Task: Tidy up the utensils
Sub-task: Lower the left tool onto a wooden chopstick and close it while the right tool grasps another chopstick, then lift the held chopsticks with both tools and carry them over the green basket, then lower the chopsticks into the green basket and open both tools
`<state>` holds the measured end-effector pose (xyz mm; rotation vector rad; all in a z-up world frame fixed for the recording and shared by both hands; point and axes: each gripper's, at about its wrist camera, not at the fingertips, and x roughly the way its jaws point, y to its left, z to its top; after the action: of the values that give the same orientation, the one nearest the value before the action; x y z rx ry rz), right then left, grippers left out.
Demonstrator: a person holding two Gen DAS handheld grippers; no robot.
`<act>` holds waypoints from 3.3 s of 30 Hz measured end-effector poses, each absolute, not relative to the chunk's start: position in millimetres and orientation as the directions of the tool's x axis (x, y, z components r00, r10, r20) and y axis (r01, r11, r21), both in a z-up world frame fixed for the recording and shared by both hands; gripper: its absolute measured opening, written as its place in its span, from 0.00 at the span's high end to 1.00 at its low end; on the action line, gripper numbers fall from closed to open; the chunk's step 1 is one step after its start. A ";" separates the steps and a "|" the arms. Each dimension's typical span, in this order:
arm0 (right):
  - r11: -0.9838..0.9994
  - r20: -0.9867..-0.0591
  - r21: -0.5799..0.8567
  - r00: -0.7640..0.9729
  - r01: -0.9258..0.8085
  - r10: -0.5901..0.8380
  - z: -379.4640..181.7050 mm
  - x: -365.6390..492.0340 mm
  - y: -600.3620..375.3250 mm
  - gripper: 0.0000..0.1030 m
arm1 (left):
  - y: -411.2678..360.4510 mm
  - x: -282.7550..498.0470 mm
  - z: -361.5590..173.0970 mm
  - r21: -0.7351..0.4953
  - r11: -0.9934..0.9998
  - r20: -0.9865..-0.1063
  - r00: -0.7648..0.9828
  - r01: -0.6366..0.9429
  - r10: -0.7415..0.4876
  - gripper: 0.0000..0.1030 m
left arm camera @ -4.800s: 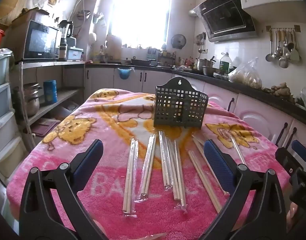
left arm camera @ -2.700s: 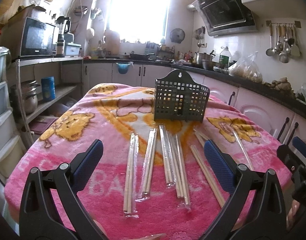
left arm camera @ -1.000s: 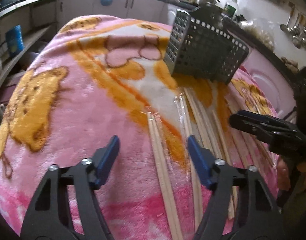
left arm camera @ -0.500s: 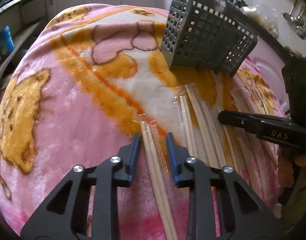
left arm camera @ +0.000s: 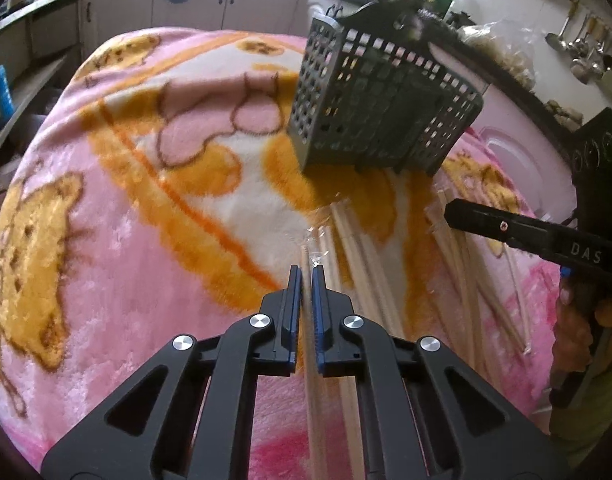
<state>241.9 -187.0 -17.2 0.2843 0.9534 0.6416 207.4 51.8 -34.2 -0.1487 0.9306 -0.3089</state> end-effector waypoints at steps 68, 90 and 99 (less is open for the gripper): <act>0.918 -0.060 0.298 0.955 -0.262 0.292 125.8 326.6 -262.0 0.94 | -11.1 347.3 142.2 -0.118 0.985 -0.140 0.981 0.122 -0.138 0.99; 0.910 -0.154 0.334 0.939 -0.245 0.309 60.7 322.0 -253.4 0.94 | -3.1 363.3 93.3 -0.151 0.977 -0.162 0.972 0.149 -0.173 0.99; 0.902 -0.182 0.350 0.925 -0.255 0.332 57.0 304.6 -259.0 0.89 | 0.8 358.9 87.5 -0.147 0.976 -0.182 0.965 0.162 -0.187 0.95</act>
<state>304.6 -259.0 57.0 0.3274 0.2416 0.3065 358.9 0.8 87.5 -0.1314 0.1966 -0.1770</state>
